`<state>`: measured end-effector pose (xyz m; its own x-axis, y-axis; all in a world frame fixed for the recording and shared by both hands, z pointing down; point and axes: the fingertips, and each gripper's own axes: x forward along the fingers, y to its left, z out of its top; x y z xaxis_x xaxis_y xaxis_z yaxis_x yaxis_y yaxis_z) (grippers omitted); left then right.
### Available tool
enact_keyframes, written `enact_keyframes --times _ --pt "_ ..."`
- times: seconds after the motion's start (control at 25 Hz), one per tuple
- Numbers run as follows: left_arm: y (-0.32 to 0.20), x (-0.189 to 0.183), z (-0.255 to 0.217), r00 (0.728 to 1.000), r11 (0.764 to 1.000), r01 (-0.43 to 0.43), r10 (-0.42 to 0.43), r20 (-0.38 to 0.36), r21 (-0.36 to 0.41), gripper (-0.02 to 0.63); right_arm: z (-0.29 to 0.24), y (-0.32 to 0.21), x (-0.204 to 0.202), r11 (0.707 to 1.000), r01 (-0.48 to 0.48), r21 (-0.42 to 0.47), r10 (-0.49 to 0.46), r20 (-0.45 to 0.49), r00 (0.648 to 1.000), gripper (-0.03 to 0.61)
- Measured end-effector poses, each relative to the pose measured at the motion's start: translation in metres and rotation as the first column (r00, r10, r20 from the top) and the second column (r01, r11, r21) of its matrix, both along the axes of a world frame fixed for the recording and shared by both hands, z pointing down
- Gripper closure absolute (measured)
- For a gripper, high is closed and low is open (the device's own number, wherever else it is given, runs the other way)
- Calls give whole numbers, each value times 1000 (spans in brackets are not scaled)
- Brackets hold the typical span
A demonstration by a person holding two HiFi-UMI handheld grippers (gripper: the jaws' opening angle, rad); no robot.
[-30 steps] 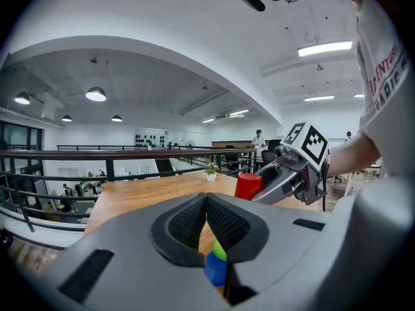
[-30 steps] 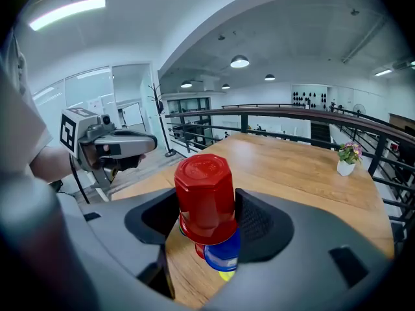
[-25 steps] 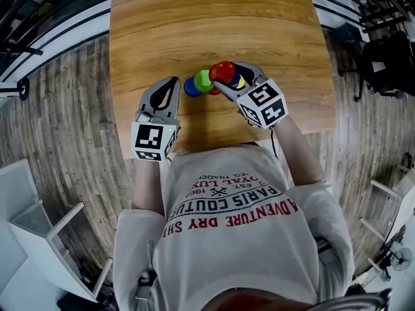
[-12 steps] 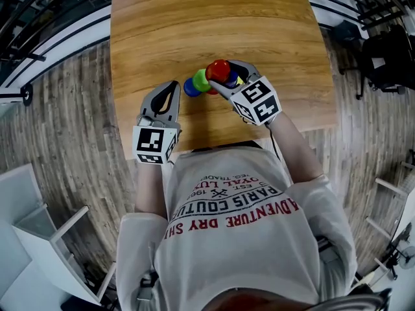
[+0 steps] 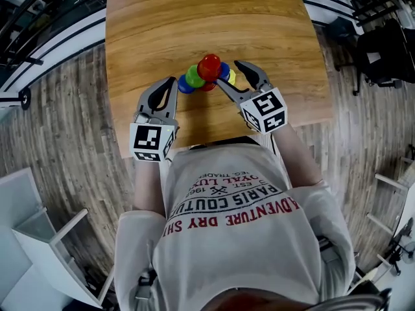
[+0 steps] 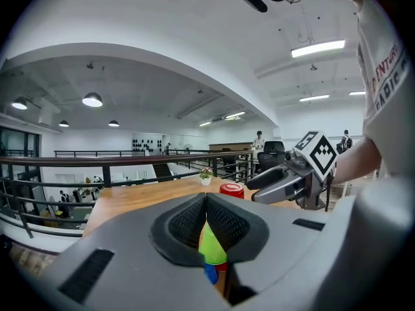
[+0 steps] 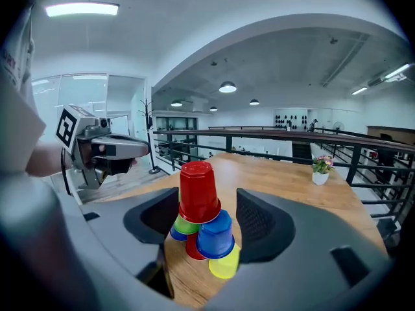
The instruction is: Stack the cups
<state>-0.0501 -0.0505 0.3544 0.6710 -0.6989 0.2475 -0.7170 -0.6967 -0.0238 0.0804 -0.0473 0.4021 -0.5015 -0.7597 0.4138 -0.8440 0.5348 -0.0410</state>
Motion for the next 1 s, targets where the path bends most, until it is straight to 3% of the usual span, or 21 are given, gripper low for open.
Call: enact_keyframes --times 0.08,0.2,0.32,0.6,1.0 --pt "2 4 -2 1000 1000 -7 7 -2 7 597 -5 5 11 999 -40 22 40 18 999 305" --pt "6 8 -7 1000 1000 -12 13 -9 18 597 -13 9 31 991 -121 60 119 36 992 432" --pt "9 12 -14 1000 999 -17 18 -24 27 597 -23 6 46 977 -191 99 187 45 981 505" --pt "12 20 -33 999 997 -17 18 -26 69 597 -52 6 55 958 -189 213 174 87 981 544" --pt "8 23 -44 999 995 -10 14 -32 101 597 -63 -5 55 951 -184 247 166 92 982 551"
